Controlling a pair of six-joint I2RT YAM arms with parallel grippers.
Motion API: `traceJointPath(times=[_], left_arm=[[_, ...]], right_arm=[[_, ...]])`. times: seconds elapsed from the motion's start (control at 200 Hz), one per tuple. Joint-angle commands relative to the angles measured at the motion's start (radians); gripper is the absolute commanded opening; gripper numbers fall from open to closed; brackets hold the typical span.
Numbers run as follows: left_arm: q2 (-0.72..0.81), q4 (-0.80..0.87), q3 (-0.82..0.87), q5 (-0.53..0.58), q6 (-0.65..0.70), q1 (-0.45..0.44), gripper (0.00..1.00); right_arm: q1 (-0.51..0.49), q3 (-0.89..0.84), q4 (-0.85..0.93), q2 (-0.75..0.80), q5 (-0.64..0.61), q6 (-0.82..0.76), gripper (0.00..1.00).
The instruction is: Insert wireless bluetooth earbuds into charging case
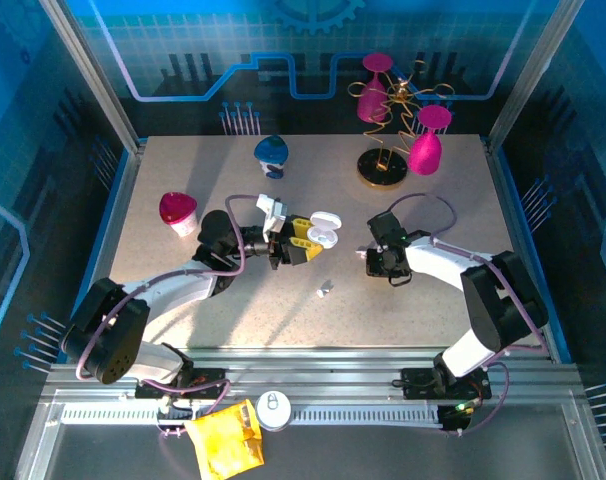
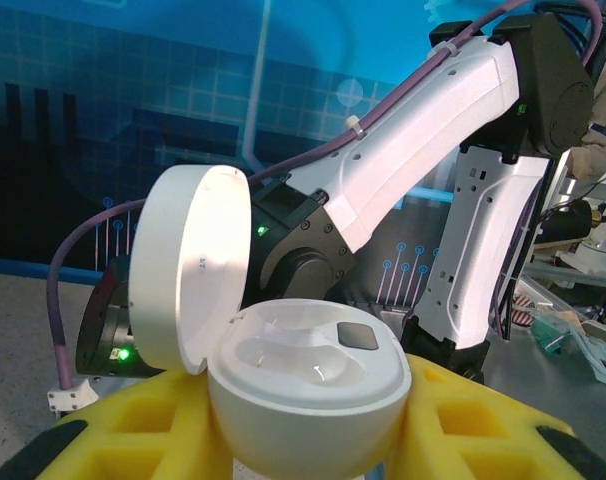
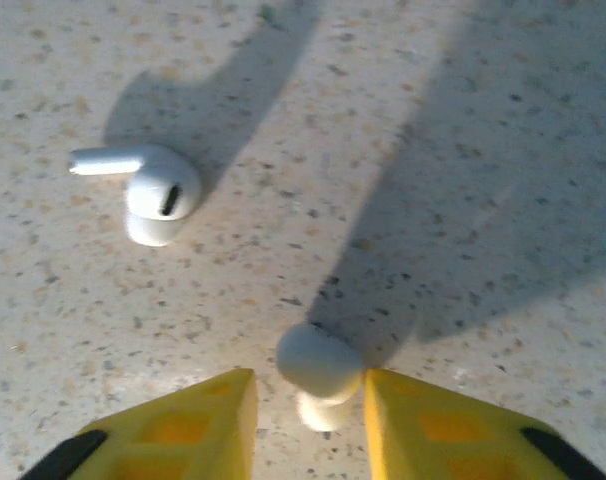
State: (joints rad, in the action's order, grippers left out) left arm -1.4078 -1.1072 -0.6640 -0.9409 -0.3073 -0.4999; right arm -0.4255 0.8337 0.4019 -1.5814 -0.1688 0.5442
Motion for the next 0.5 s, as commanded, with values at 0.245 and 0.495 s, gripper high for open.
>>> traceJointPath(times=[0.245, 0.495], left_arm=[[0.018, -0.021, 0.002, -0.018, 0.020, 0.007, 0.36], [0.019, -0.027, 0.007, -0.017, 0.021, 0.006, 0.36]], right_arm=[[-0.009, -0.028, -0.130, 0.023, 0.169, -0.004, 0.39], [-0.003, -0.037, -0.162, 0.051, 0.258, -0.039, 0.39]])
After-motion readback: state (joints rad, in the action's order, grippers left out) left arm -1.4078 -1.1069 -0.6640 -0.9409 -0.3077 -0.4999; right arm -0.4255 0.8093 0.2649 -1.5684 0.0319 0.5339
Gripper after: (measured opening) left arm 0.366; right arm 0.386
